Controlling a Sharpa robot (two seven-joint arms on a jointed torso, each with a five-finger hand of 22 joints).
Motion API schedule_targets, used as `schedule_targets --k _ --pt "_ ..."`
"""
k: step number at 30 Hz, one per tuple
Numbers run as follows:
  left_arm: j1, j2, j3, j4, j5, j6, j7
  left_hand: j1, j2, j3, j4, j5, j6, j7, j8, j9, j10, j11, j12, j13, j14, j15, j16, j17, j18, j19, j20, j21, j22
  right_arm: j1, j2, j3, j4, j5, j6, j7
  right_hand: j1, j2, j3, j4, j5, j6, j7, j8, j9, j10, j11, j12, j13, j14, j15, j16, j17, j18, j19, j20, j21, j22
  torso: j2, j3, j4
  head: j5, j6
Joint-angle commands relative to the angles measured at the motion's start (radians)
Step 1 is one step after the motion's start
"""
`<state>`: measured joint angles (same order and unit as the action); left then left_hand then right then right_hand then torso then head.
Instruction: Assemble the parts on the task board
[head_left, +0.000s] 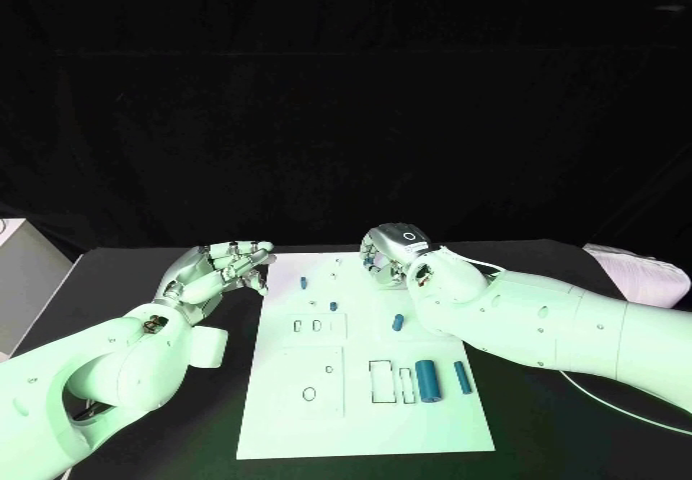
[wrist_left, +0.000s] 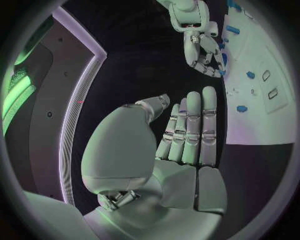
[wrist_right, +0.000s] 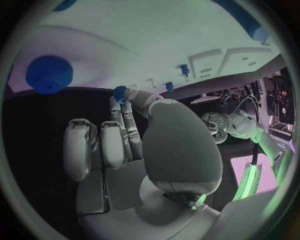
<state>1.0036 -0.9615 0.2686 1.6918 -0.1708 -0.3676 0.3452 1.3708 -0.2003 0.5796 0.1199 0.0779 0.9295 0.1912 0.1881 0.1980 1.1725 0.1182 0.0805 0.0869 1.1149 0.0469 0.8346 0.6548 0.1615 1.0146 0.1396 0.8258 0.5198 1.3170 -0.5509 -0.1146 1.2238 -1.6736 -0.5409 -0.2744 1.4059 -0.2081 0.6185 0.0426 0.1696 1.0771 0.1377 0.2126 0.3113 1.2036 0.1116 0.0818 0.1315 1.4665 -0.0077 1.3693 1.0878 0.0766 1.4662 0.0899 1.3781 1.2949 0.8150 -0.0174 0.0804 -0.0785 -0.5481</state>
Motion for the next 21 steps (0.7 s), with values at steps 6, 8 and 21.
schedule_targets --k 6,8,21 --pt "0.0 0.003 0.002 0.004 -0.004 0.009 0.008 -0.004 0.007 0.006 -0.001 -0.004 -0.009 0.0 0.004 0.001 -0.005 0.004 0.0 0.001 -0.008 0.0 0.004 0.001 0.021 -0.006 0.0 0.006 0.003 0.001 0.059 0.001 -0.045 -0.019 -0.071 -0.003 0.003 -0.007 0.001 -0.009 0.0 -0.002 0.002 0.001 0.003 0.05 -0.044 0.002 0.024 0.021 -0.008 0.007 0.004 -0.021 0.005 -0.006 0.006 0.001 0.005 -0.0017 0.0053 -0.003 0.004" --pt "0.0 0.003 0.002 0.005 -0.004 0.009 0.007 -0.004 0.007 0.006 -0.001 -0.004 -0.009 0.0 0.004 0.001 -0.005 0.004 0.0 0.001 -0.008 0.0 0.004 0.001 0.021 -0.006 0.0 0.006 0.003 0.001 0.072 0.001 -0.055 -0.019 -0.075 -0.002 0.003 -0.007 0.001 -0.009 0.0 -0.002 0.002 0.001 0.003 0.05 -0.044 0.002 0.024 0.021 -0.008 0.007 0.004 -0.021 0.005 -0.006 0.006 0.001 0.007 -0.0037 0.0074 -0.005 0.006" --pt "0.001 0.007 0.006 0.009 -0.012 0.01 0.006 -0.004 0.007 0.006 -0.001 -0.004 -0.009 0.0 0.004 0.001 -0.005 0.004 0.0 0.001 -0.008 0.0 0.004 0.001 0.021 -0.006 0.0 0.006 0.003 0.001 0.13 0.001 -0.12 -0.011 -0.081 0.014 0.002 -0.009 0.001 -0.01 0.0 -0.004 0.002 0.0 0.004 0.049 -0.044 0.001 0.024 0.021 -0.008 0.008 0.005 -0.021 0.006 -0.006 0.008 0.004 0.019 -0.0181 0.0266 -0.015 0.011"
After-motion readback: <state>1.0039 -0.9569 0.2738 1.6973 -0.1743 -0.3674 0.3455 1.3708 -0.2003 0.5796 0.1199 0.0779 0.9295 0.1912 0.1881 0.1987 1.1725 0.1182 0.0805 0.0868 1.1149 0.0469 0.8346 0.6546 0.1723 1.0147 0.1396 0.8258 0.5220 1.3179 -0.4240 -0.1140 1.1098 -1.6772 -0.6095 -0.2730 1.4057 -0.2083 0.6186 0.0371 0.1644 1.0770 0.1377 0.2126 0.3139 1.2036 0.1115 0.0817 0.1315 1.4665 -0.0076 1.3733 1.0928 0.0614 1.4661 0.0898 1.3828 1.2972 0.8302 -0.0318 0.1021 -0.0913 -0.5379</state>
